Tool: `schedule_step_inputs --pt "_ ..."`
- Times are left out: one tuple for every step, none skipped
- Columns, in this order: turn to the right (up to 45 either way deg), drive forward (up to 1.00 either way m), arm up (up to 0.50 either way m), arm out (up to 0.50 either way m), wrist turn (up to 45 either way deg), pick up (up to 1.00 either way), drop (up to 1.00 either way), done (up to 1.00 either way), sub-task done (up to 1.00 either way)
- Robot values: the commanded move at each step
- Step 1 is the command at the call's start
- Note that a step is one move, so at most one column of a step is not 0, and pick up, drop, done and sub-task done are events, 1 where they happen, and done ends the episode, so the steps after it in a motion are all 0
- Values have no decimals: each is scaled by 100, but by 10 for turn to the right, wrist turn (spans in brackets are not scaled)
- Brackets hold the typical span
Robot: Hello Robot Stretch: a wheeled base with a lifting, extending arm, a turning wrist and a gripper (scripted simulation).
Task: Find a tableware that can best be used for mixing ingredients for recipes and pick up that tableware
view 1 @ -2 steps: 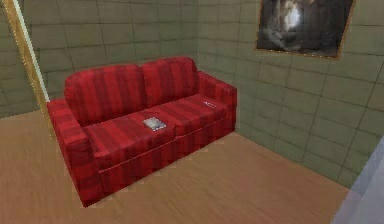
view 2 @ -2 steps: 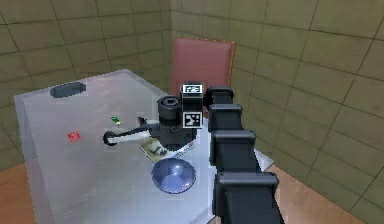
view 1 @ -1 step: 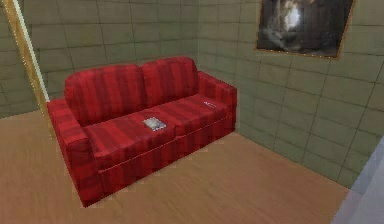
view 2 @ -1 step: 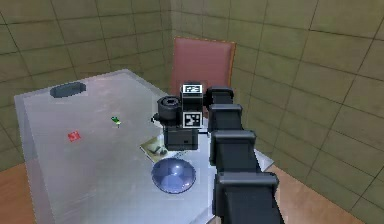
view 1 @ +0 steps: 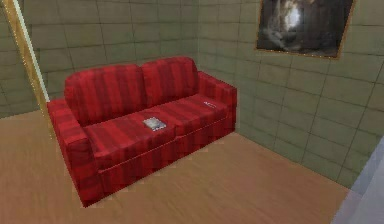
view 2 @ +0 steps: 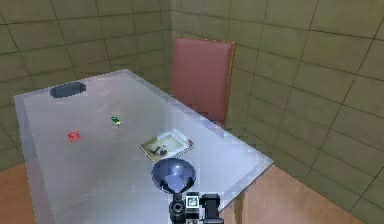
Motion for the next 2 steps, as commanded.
schedule_step_inputs --pt "0 0 0 0 0 100 0 0 0" --pt "0 0 10 0 0 0 0 0 0"
